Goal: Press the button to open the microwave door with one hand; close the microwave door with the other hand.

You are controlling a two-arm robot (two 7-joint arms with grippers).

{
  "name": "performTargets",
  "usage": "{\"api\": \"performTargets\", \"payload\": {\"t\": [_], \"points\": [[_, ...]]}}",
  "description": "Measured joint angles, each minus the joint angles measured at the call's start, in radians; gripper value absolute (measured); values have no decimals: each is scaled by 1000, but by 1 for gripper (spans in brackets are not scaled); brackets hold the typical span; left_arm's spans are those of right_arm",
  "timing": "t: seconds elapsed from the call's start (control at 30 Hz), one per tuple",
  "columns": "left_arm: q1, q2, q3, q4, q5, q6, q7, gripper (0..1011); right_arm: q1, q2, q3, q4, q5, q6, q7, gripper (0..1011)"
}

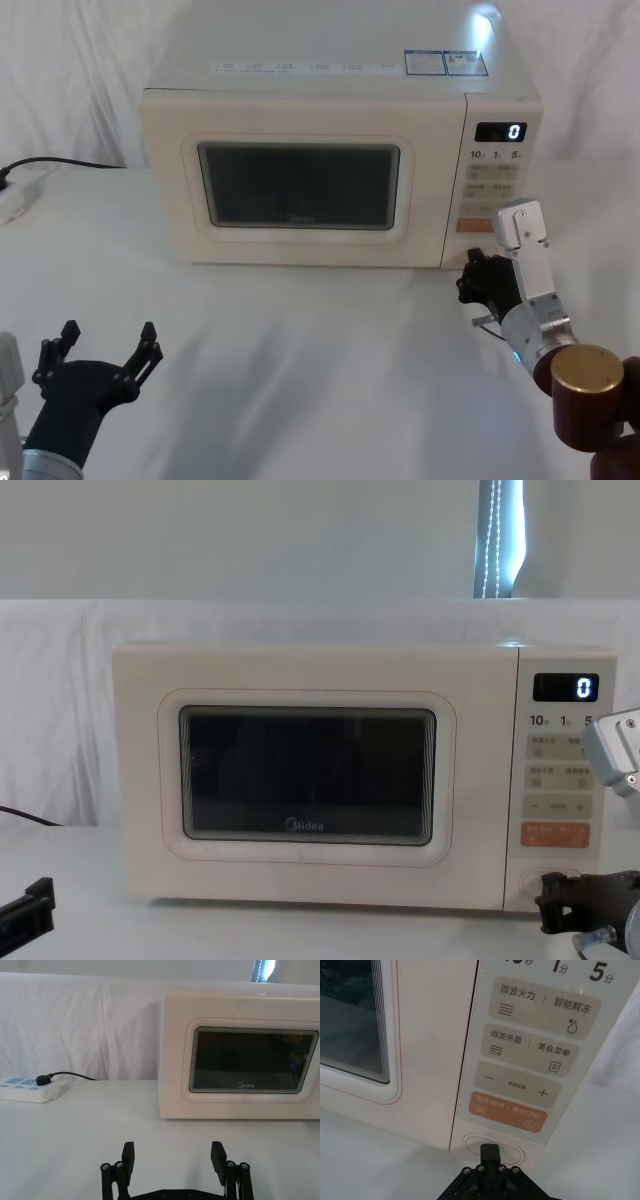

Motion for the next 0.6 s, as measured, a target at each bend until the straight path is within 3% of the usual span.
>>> {"api": "performTargets", "payload": {"t": [0.6], "points": [[0, 0, 0, 0, 0, 0, 0, 1001, 5, -9, 16, 21, -4, -12, -12, 0]]}}
